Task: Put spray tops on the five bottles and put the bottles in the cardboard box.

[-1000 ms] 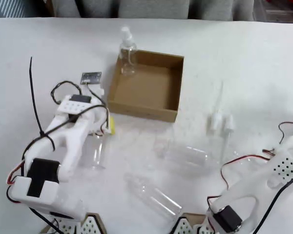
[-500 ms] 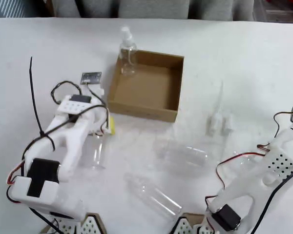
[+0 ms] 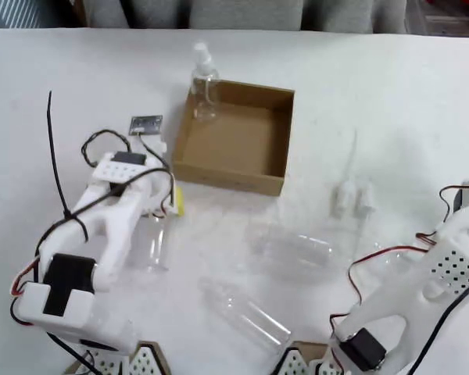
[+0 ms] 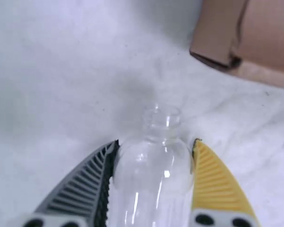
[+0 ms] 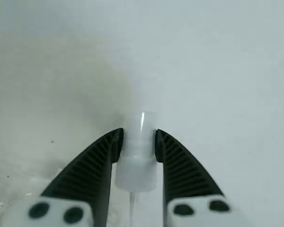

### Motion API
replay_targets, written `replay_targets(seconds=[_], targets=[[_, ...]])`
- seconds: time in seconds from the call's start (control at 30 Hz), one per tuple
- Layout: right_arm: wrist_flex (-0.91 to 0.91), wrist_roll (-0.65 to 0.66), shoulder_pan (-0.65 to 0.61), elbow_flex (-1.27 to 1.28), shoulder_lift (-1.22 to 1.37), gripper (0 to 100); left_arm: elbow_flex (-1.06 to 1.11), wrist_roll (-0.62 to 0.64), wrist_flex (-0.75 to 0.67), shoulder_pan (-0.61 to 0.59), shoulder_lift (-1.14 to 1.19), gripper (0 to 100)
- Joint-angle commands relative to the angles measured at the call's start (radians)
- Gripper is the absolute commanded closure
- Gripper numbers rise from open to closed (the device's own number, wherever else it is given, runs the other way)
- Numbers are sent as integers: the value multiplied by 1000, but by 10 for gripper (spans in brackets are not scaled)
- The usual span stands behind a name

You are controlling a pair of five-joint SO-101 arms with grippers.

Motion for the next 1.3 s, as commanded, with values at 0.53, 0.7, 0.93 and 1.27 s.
replay_targets(seconds=[0.53,0.7,0.93,1.27], targets=[[-257,12,13,310,-148,826,8,-11,-28,-13,-7,943],[-168,12,35,310,-206,829,8,-11,-26,-13,-7,943],[10,72,110,319,-314,829,8,-11,-25,-13,-7,943],[15,80,163,470,-387,908,8,-11,-26,-13,-7,943]])
